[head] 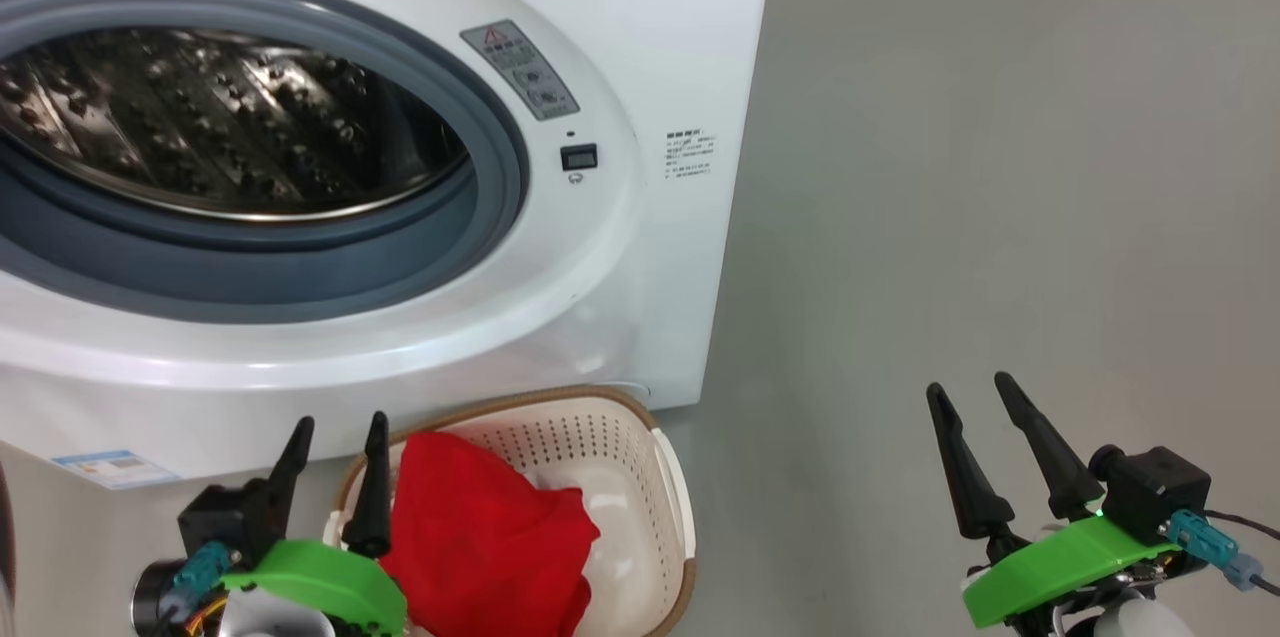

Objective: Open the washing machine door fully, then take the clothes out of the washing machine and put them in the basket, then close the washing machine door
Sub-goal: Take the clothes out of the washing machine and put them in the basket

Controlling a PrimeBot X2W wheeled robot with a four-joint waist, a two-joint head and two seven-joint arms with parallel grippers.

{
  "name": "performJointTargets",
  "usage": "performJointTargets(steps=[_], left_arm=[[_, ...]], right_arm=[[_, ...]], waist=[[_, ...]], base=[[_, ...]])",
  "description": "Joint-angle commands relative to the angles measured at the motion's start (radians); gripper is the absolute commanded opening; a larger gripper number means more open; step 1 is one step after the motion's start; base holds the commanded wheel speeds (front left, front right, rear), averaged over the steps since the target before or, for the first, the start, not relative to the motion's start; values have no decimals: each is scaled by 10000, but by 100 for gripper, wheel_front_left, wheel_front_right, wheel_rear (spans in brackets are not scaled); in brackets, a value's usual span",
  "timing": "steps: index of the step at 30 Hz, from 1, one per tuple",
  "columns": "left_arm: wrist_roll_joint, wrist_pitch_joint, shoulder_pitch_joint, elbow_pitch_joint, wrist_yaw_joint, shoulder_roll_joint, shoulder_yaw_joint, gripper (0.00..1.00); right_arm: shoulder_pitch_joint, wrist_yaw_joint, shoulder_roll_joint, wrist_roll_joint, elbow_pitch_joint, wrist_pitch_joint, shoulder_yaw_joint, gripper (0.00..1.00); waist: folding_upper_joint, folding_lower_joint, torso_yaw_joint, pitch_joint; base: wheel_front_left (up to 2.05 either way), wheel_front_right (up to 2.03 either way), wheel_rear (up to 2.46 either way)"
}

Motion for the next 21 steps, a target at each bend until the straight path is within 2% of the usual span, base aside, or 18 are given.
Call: performJointTargets(steps=[1, 10, 21], left_arm=[[107, -51, 161, -401, -46, 254, 325, 100], [334, -51, 1336, -2396, -55, 254, 350, 100], [255, -51, 2691, -3676, 4, 254, 574, 100]], right_arm=[[57, 65, -122, 64, -201, -65, 236, 100], [580, 65, -197, 74, -241, -65, 96, 100], [888, 65, -237, 57, -283, -65, -85, 100]], waist=[[0, 0, 22, -273], [0, 0, 110, -725], [0, 0, 106, -931]], base=[[0, 0, 0], [0, 0, 0], [0, 0, 0]])
